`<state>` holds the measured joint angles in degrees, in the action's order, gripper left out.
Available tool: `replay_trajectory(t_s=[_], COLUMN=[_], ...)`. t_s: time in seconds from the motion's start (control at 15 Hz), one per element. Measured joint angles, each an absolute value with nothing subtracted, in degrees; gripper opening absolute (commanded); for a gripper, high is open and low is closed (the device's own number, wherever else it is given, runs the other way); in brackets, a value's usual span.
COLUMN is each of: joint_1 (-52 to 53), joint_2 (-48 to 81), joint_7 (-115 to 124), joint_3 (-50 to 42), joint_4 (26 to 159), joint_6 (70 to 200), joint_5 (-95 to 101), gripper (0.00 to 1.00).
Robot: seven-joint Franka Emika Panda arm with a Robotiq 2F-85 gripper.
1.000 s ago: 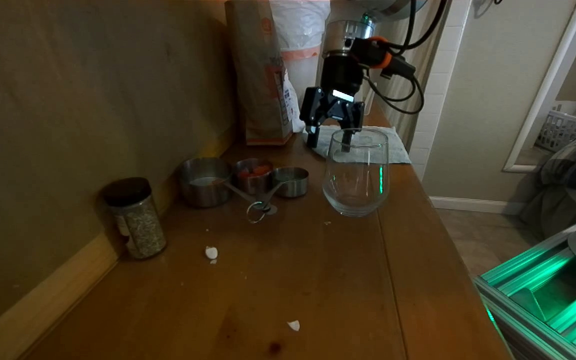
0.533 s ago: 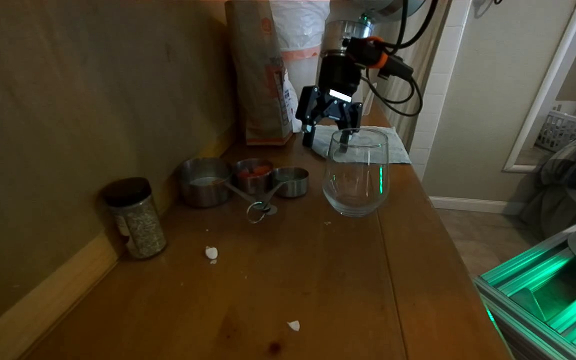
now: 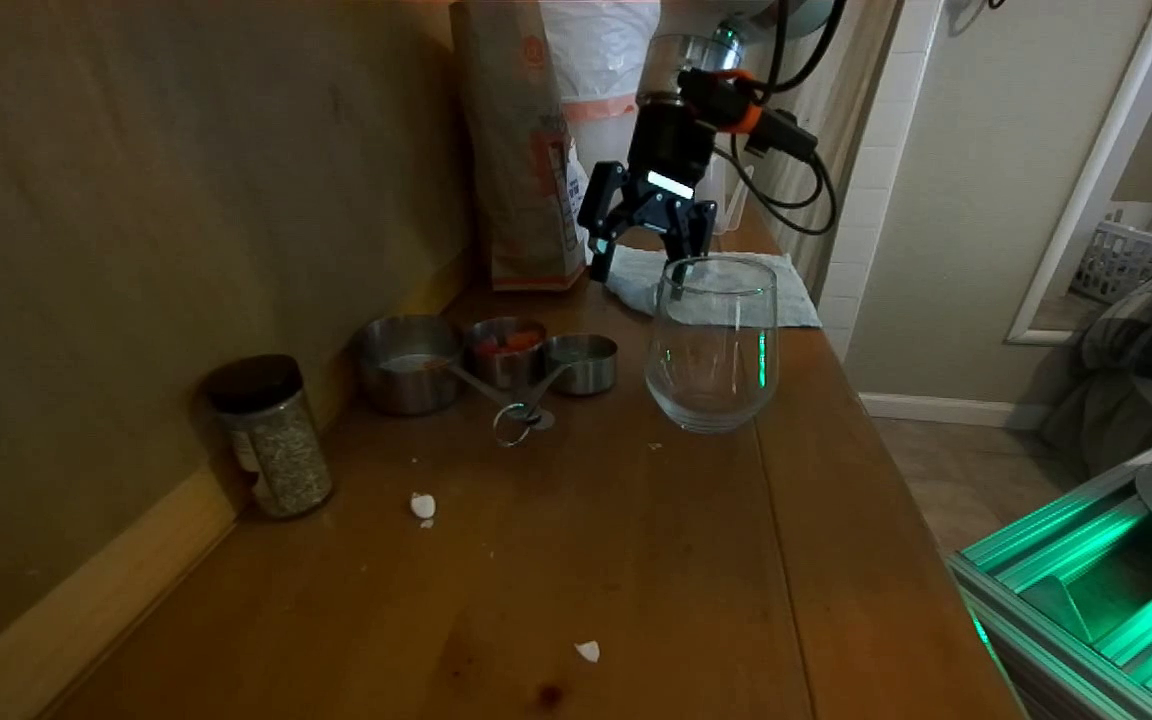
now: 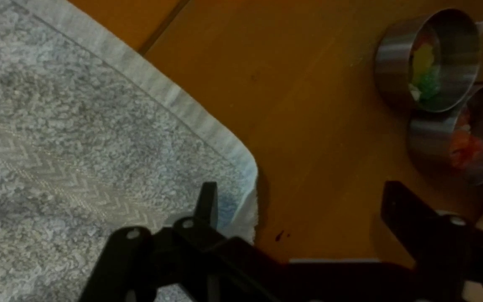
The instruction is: Unfold the towel then lay it out on the counter.
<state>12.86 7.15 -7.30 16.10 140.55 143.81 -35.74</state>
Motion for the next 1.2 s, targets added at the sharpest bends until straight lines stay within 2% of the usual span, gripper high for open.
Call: replay_trajectory(t_s=[1.2], joint_1=[13.94], joint_2=[7.15], joint_7=[-13.26], joint_3=[19.06], joint_4=[139.33], joint_6=[145.11], joint_5=[-43.91], gripper=[1.0])
